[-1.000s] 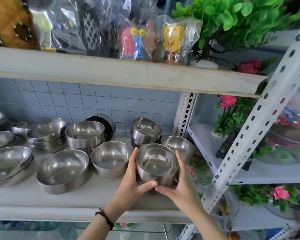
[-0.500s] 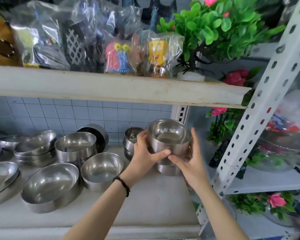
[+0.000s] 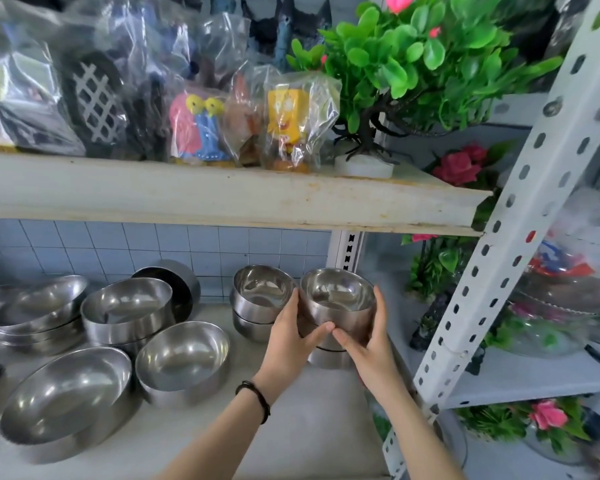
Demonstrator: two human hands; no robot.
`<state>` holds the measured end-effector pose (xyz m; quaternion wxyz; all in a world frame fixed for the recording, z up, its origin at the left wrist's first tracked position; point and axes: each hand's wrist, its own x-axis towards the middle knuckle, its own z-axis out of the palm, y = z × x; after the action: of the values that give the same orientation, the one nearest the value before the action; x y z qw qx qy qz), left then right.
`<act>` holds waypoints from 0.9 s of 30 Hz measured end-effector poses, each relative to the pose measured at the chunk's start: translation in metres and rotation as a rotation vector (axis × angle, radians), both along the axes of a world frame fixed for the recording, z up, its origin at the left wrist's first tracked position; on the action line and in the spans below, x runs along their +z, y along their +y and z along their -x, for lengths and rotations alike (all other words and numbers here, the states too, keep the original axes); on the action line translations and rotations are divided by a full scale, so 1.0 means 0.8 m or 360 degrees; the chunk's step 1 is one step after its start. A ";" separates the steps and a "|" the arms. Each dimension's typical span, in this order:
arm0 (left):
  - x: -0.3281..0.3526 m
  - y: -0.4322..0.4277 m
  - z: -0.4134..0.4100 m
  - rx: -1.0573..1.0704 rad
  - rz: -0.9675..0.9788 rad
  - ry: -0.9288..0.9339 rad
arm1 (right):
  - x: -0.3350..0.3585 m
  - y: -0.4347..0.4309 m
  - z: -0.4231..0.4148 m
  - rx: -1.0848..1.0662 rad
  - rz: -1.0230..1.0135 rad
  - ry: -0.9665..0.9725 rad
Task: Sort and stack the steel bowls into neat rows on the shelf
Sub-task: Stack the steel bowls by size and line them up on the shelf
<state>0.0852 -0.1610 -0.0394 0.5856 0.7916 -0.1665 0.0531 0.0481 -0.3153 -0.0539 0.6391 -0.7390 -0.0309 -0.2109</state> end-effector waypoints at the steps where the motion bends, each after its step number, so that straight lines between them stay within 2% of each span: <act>1: -0.002 -0.001 0.000 0.0011 -0.0014 -0.0009 | -0.001 0.000 -0.001 0.0003 0.0003 0.0016; 9: -0.012 -0.003 0.003 0.0040 -0.0207 -0.0078 | 0.000 0.009 0.009 -0.0075 0.0127 0.0059; 14: -0.022 -0.009 0.006 0.0259 -0.0427 -0.0120 | -0.006 0.011 0.015 -0.0065 0.0118 0.0104; 17: -0.028 -0.011 0.010 0.0320 -0.0446 -0.0143 | -0.008 0.011 0.017 -0.0113 0.0106 0.0110; 20: -0.030 -0.008 0.015 0.0223 -0.0359 -0.0149 | -0.014 0.012 0.020 -0.0100 0.0057 0.0113; 24: -0.021 -0.003 0.034 0.0024 0.0052 -0.0096 | -0.019 0.016 0.027 -0.0043 -0.0028 0.0091; 27: -0.010 0.004 0.045 0.0073 0.0058 -0.0196 | -0.013 0.024 0.034 -0.0048 -0.0029 0.0053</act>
<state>0.0488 -0.1576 -0.0475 0.5872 0.7795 -0.1832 0.1181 0.0213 -0.2957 -0.0641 0.6430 -0.7369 -0.0072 -0.2086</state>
